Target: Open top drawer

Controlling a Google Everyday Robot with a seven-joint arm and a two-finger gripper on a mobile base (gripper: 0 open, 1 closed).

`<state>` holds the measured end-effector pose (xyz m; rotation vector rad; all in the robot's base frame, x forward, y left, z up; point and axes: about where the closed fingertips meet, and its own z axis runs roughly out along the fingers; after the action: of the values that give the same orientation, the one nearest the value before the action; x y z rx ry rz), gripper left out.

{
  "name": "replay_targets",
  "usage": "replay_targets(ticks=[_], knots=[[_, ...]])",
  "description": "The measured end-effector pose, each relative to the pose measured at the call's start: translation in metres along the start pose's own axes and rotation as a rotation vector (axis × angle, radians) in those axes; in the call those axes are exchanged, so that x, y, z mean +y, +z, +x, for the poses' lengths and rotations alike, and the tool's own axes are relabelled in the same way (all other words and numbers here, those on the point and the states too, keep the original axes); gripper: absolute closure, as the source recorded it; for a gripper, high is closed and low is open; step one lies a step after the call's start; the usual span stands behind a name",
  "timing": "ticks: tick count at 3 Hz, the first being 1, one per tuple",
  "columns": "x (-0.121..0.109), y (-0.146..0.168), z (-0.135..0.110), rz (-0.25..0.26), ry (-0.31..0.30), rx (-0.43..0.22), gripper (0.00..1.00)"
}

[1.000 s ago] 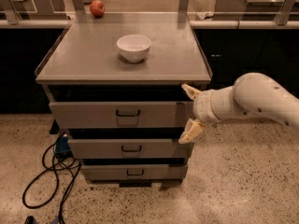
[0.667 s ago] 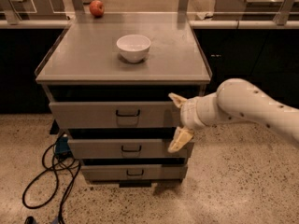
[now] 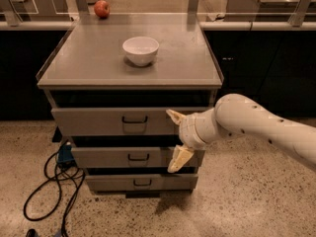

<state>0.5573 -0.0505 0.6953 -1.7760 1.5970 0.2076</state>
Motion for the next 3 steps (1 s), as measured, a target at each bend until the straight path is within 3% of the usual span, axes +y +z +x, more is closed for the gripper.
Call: replay_targets(ticks=[1, 2, 3], knots=[[-0.008, -0.013, 0.020, 0.024, 0.037, 0.054, 0.00], [-0.027, -0.045, 0.051, 0.074, 0.103, 0.130, 0.00], [-0.043, -0.062, 0.080, 0.086, 0.174, 0.206, 0.00]])
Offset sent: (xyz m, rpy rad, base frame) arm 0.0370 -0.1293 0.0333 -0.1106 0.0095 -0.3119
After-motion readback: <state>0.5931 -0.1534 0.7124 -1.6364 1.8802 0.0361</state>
